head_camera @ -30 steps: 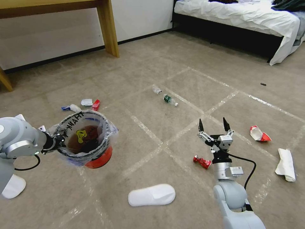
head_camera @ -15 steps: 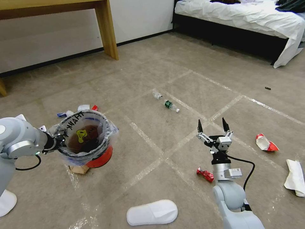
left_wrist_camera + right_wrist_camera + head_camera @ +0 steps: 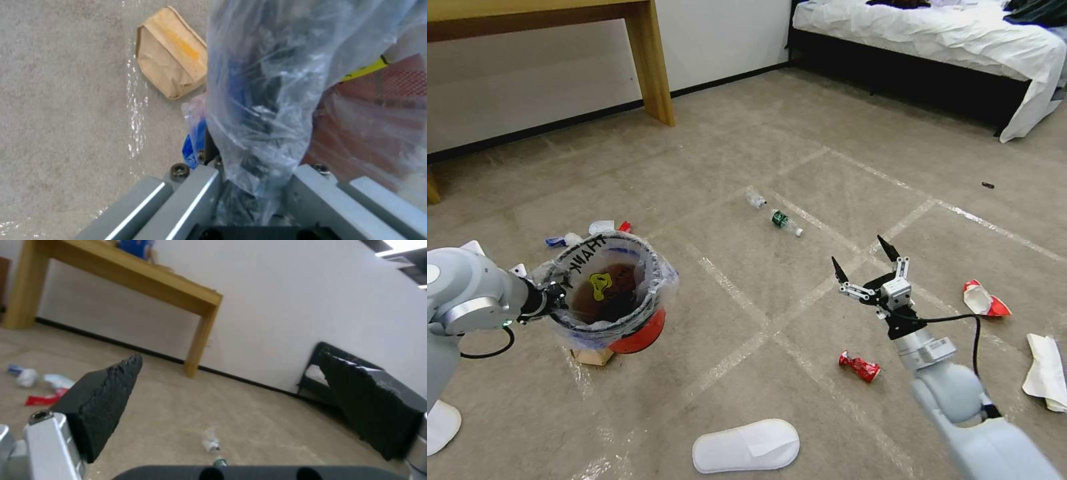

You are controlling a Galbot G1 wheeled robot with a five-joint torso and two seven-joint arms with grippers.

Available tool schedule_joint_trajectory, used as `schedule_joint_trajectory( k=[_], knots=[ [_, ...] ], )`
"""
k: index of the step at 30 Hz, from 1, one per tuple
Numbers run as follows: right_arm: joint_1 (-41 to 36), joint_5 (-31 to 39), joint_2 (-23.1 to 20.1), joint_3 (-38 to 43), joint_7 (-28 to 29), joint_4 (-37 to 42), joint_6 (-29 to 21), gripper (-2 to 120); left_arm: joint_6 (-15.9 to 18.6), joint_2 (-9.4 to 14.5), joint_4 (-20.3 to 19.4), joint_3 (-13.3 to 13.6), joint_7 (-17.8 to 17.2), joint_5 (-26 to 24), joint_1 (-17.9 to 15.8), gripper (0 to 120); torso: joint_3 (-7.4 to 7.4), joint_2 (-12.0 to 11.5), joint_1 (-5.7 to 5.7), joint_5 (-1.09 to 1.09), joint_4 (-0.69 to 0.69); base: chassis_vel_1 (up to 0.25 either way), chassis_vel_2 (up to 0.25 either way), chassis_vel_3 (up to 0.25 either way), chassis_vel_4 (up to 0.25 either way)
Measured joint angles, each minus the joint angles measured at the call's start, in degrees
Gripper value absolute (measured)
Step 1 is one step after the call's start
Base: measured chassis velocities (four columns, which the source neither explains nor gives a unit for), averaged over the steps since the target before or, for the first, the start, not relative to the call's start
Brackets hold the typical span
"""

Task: Pick up the trash bin and place the garbage on the floor into it.

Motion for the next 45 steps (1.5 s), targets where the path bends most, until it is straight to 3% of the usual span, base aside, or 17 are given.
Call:
schedule_joint_trajectory(
  k=[4, 6, 9, 11, 16, 18, 24, 36, 40, 45],
  knots=[
    [0.41, 0.37, -1.08, -0.89, -1.22, -0.16, 0.0, 100, 0.0, -0.04, 0.09, 0.02, 0.0, 0.05, -0.03, 0, 0.0, 0.0, 0.0, 0.01, 0.0, 0.0, 0.0, 0.0, 0.0],
    [1.88, 1.47, -4.11, -2.3, -5.62, -0.91, 0.24, 100, 0.01, 0.21, 0.36, 0.03, 0.07, 0.04, -0.36, 0, 0.0, 0.0, 0.0, 0.01, -0.01, 0.0, 0.0, 0.0, 0.0],
    [2.97, 2.04, -5.79, -3.06, -7.86, -1.46, 0.56, 100, 0.02, 0.31, 0.42, 0.05, 0.11, 0.03, -0.46, 0, 0.0, 0.0, 0.0, 0.01, 0.0, 0.0, 0.0, 0.0, 0.0],
    [5.49, 4.5, -10.31, -5.05, -12.85, -2.5, 0.96, 100, 0.03, 0.37, 0.44, 0.1, 0.17, 0.01, -0.51, 0, 0.01, 0.0, 0.0, 0.0, 0.01, 0.0, 0.0, 0.0, 0.0],
    [7.7, 8.72, -16.02, -7.1, -19.04, -2.76, 0.85, 100, 0.03, 0.15, 0.39, 0.47, 0.19, 0.11, -0.57, 0, 0.01, 0.0, 0.0, 0.0, 0.01, 0.0, 0.0, 0.0, 0.0],
    [8.22, 12.81, -20.42, -8.53, -24.84, -2.65, 0.4, 100, 0.09, -0.05, 0.55, 1.18, 0.45, 0.2, -1.13, 0, 0.0, 0.0, 0.01, -0.01, -0.01, 0.0, 0.0, 0.0, 0.0],
    [9.35, 16.14, -26.38, -10.5, -34.82, -3.6, 0.12, 100, 0.2, -0.26, 1.22, 2.26, 1.13, 0.46, -2.02, 0, 0.01, 0.0, 0.01, -0.01, -0.01, 0.0, 0.0, 0.0, 0.0],
    [13.53, 15.98, -30.59, -20.21, -43.44, -5.71, -0.24, 100, 0.24, -1.31, 1.53, 3.35, 1.79, 1.3, -2.66, 0, 0.01, 0.0, 0.01, 0.0, -0.01, 0.0, 0.0, 0.0, 0.0],
    [15.02, 16.33, -30.47, -22.63, -43.85, -6.07, -0.43, 100, 0.14, -1.35, 1.33, 3.11, 1.8, 1.52, -2.22, 0, 0.01, 0.0, 0.01, 0.0, -0.01, 0.0, 0.0, 0.0, 0.0],
    [22.27, 16.8, -27.26, -32.99, -44.24, -7.81, -0.75, 100, -0.39, -1.23, 0.37, 2.61, 1.61, 2.14, -0.89, 0, 0.01, 0.0, 0.01, -0.01, -0.01, 0.0, 0.0, 0.0, 0.0]
  ],
)
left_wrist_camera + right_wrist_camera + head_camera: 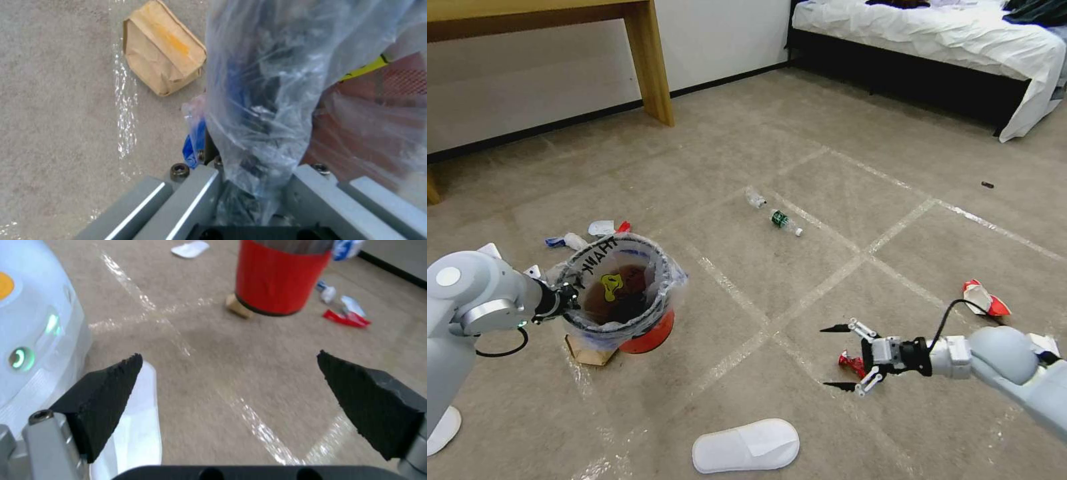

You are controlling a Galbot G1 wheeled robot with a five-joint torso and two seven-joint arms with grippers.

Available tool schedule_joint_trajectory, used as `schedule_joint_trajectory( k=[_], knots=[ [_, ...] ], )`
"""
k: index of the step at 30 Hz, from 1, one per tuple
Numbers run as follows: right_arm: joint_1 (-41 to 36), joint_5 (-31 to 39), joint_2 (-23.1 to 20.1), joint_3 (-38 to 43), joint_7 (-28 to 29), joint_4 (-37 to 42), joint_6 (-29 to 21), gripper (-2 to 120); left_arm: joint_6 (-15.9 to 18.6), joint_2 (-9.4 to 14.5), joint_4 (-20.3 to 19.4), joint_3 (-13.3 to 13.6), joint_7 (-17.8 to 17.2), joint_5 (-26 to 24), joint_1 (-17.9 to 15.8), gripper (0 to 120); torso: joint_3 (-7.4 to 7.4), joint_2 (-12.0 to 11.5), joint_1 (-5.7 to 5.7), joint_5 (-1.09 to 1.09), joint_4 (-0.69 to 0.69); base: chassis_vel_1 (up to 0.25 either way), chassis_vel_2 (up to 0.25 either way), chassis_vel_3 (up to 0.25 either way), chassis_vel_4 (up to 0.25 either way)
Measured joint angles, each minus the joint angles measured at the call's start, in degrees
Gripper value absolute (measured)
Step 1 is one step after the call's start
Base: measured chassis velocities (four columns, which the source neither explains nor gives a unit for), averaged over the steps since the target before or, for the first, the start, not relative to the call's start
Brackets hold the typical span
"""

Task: Pick up the trash bin and place the garbage on the floor into it.

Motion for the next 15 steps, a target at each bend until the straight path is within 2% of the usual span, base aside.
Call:
schedule_joint_trajectory(
  k=[1, 3, 6, 15],
  knots=[
    [0.0, 0.0, 0.0, 0.0, 0.0, 0.0, 0.0, 100, 0.0, 0.0, 0.0, 0.0, 0.0, 0.0, 0.0, 0, 0.0, 0.0, 0.0, 0.0, 0.0, 0.0, 0.0, 0.0, 0.0],
    [4.7, -0.42, 2.74, -5.42, -0.01, -1.86, -0.02, 100, -0.27, 0.22, -0.37, -0.13, -0.06, 0.45, 0.79, 0, 0.0, 0.0, 0.0, 0.01, 0.0, 0.0, 0.0, 0.0, 0.0],
    [8.71, -0.47, 5.22, -9.37, 0.03, -3.54, -0.32, 100, -0.45, 0.5, -0.82, -0.42, -0.13, 0.66, 1.57, 0, 0.0, 0.0, 0.0, -0.02, 0.02, 0.0, 0.0, 0.0, 0.0],
    [12.93, 0.53, 9.73, -16.4, 0.84, -7.02, -2.01, 100, -0.58, 1.42, -1.44, -1.01, -0.28, 1.02, 2.77, 0, 0.0, 0.0, 0.0, 0.0, 0.01, 0.0, 0.0, 0.0, 0.0]
  ],
)
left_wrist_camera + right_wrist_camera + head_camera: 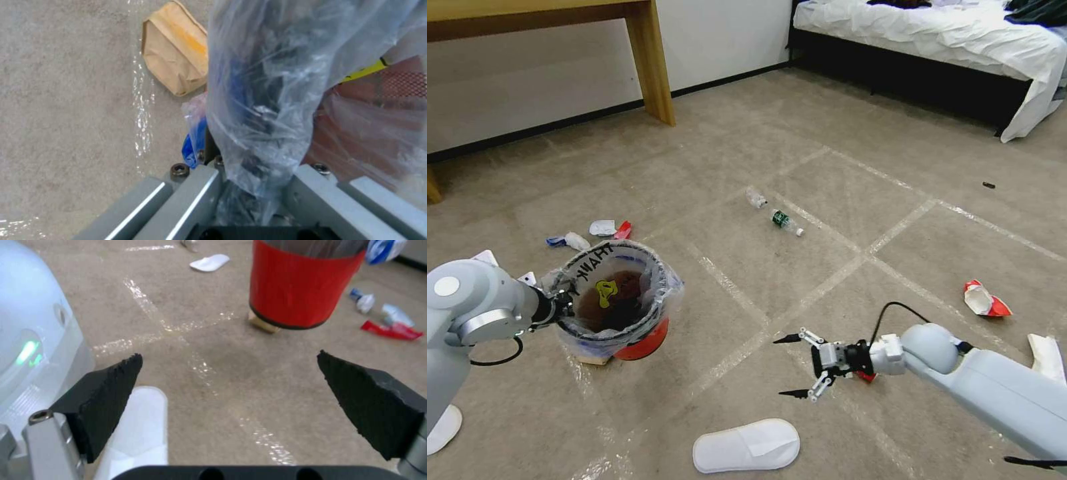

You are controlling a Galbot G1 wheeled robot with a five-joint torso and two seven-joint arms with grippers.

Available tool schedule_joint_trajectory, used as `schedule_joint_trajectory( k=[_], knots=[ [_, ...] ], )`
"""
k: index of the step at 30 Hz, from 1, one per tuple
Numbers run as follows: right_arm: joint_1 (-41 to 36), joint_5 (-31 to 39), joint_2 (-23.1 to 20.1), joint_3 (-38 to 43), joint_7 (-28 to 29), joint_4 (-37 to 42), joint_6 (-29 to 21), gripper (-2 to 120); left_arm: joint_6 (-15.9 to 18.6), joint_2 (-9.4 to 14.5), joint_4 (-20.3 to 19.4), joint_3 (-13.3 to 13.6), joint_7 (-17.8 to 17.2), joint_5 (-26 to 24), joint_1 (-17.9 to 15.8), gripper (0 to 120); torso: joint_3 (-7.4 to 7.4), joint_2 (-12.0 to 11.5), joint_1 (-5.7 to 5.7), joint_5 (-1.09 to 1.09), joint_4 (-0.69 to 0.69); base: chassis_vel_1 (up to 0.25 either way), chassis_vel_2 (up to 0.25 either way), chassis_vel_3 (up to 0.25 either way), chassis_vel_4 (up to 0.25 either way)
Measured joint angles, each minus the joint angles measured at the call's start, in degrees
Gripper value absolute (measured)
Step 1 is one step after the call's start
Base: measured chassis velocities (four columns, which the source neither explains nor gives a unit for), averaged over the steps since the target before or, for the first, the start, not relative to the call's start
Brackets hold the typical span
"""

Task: Pick up the trash bin and place the garbage on the floor into it.

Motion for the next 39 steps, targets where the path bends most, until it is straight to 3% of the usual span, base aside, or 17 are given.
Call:
schedule_joint_trajectory(
  k=[10, 18, 39],
  knots=[
    [-1.87, 2.16, 0.61, -1.78, -0.11, -1.1, -1.69, 100, 0.17, -0.59, 0.34, 0.57, 0.01, 1.19, 0.28, 0, 0.0, 0.0, 0.0, 0.0, -0.01, 0.0, 0.0, 0.0, 0.0],
    [-9.35, 3.94, -5.93, -2.1, -0.98, 2.62, -2.06, 100, 0.7, -1.67, 1.08, 1.6, 0.23, 2.4, -0.58, 0, 0.0, 0.0, 0.0, 0.01, -0.03, 0.0, 0.0, 0.0, 0.0],
    [-11.42, 1.51, -9.36, 0.06, 0.24, -0.35, -0.07, 100, 1.18, -2.37, 0.78, 1.09, 0.39, 3.52, 0.33, 0, -0.01, 0.0, 0.0, 0.0, -0.01, 0.0, 0.0, 0.0, 0.0]
  ],
)
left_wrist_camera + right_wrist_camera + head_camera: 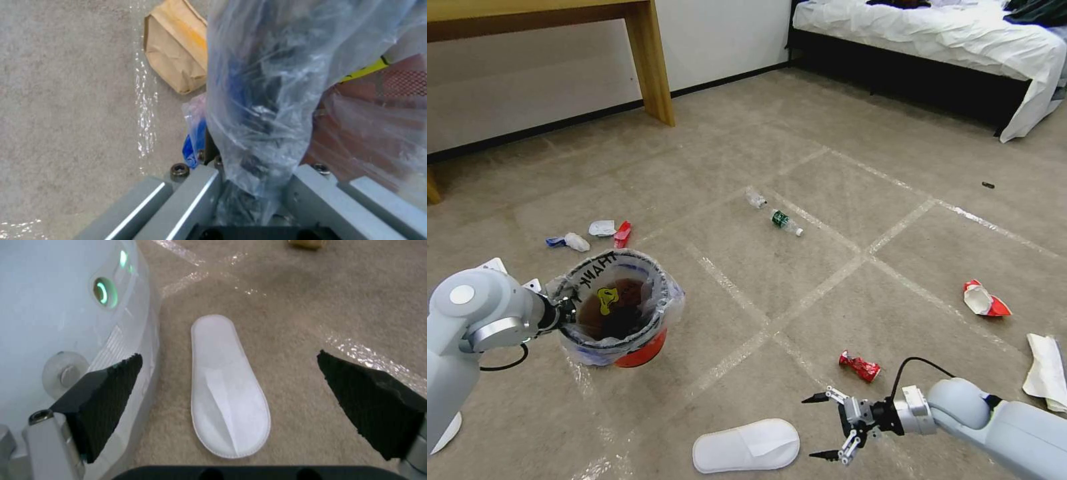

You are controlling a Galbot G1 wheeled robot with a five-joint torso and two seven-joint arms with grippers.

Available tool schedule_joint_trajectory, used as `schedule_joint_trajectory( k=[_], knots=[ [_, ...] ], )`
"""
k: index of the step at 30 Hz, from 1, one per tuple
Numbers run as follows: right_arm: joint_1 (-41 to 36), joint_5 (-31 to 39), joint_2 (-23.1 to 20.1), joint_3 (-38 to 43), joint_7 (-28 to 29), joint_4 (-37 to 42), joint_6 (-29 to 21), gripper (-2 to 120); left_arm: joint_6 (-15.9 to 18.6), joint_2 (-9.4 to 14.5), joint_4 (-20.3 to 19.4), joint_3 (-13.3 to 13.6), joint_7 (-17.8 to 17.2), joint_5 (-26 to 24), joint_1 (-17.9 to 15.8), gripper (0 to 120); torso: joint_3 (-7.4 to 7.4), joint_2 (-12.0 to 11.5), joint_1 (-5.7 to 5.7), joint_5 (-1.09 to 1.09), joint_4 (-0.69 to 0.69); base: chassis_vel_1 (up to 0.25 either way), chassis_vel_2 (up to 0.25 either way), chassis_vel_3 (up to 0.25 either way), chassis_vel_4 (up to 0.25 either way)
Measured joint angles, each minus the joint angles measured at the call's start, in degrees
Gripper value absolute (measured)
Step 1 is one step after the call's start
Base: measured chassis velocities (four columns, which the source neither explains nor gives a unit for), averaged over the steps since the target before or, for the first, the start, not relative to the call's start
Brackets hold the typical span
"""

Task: Pick up the trash bin and place the garbage on the floor into it.

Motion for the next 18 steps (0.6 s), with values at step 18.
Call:
schedule_joint_trajectory(
  k=[18],
  knots=[
    [1.13, -1.6, 2.18, -0.03, -0.6, -5.7, 0.65, 100, 0.36, -1.43, 0.63, 0.25, 0.41, 0.86, 0.12, 0, 0.0, 0.0, 0.0, 0.01, 0.0, 0.0, 0.0, 0.0, 0.0]
  ],
)
